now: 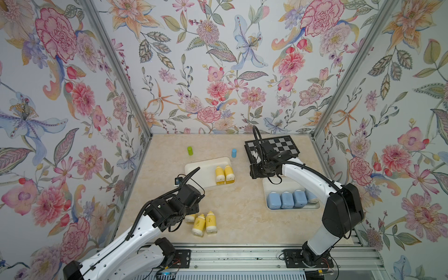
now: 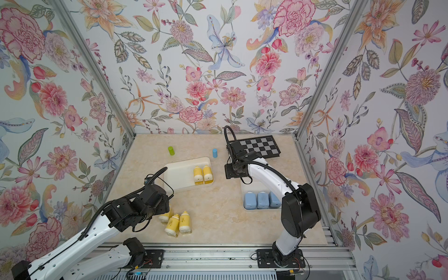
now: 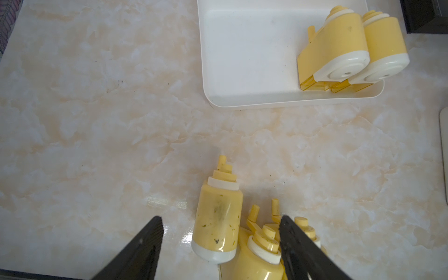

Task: Place the pencil sharpeners by color into the storage box
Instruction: Pick up the pencil sharpener from the center of the board.

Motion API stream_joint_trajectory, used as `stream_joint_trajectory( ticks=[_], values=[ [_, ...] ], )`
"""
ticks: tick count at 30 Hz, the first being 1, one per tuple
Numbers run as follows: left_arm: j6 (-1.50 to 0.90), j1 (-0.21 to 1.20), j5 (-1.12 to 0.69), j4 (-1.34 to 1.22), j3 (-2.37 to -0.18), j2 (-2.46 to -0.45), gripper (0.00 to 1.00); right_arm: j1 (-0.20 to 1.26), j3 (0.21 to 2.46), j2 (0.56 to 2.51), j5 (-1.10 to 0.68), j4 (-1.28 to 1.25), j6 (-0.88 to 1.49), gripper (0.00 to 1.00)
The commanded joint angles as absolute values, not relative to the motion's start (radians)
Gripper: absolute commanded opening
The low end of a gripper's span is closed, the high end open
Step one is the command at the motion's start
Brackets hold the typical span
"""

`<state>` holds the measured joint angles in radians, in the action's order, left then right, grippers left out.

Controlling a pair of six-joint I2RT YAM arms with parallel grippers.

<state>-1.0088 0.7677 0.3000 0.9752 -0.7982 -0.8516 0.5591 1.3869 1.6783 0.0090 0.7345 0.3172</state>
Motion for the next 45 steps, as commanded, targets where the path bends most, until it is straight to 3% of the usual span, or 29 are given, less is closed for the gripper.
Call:
stream_joint_trajectory(
  ticks=[1,33,45],
  values=[
    [-1.091,0.802,0.335,1.053,-0.772,-0.839,0.77,0.548,1.369,1.640,-0.001,0.735,0.297,0.64],
    [-1.056,0.833,0.264,0.942,-0.652,-0.904,0.79,0.527,1.304,1.620,-0.038,0.720,0.285,0.66],
    [-1.016,0.781,0.256,0.889,-0.613,-0.946,0.77,0.514,1.294,1.627,-0.047,0.707,0.281,0.67]
  ],
)
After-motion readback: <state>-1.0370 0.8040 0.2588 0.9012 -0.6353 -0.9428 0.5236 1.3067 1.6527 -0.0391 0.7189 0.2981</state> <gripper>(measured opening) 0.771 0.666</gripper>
